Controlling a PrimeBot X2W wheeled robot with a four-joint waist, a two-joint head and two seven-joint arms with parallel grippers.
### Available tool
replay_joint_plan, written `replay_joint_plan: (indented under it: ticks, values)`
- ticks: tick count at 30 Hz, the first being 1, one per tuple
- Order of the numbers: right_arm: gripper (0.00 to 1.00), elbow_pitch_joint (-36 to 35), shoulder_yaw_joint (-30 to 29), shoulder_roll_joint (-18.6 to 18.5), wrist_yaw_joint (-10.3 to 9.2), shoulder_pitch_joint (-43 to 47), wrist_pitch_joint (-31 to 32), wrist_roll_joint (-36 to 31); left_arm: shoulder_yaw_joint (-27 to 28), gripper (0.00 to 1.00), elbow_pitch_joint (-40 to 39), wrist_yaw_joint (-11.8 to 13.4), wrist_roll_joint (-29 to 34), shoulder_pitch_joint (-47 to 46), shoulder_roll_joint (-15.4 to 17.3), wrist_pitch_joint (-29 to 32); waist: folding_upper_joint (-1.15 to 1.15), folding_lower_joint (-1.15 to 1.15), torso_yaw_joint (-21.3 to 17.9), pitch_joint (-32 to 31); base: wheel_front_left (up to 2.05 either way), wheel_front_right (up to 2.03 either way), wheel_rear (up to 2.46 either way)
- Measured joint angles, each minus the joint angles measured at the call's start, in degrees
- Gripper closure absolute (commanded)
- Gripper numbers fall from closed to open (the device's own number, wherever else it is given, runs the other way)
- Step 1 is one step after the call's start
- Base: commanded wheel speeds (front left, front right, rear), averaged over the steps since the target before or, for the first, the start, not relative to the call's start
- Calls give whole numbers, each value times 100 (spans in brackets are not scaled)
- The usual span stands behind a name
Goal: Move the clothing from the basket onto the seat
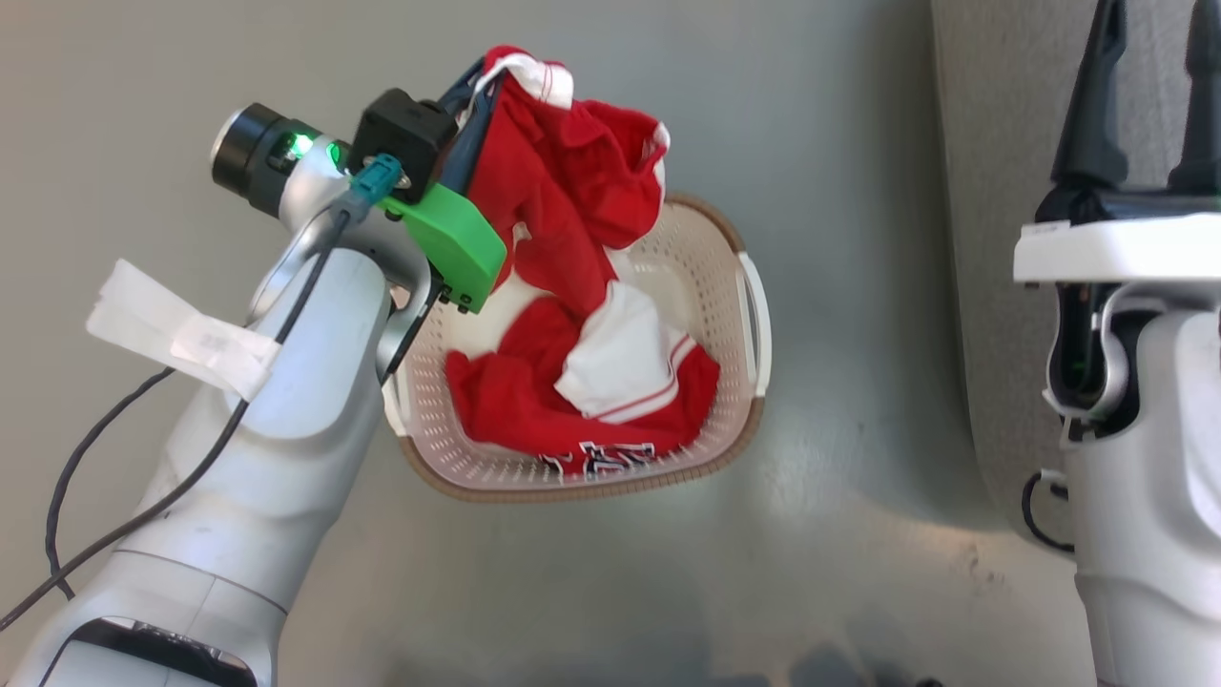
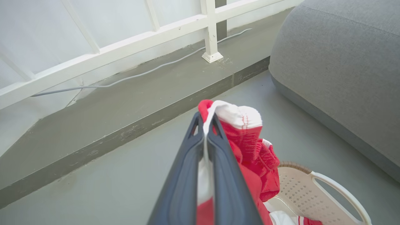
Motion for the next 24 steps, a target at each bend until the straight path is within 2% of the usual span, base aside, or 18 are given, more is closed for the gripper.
replay_joint_plan:
  ticks: [8, 24]
  values:
    - [0, 305, 125, 1, 159, 360, 0, 1, 109, 100, -36, 0, -143, -38, -11, -25, 0, 0, 156, -750, 0, 0, 0]
    - [0, 836, 535, 5, 326, 1124, 0, 30, 154, 100, 46, 0, -347, 101, -33, -12, 0, 0, 199, -2086, 0, 0, 0]
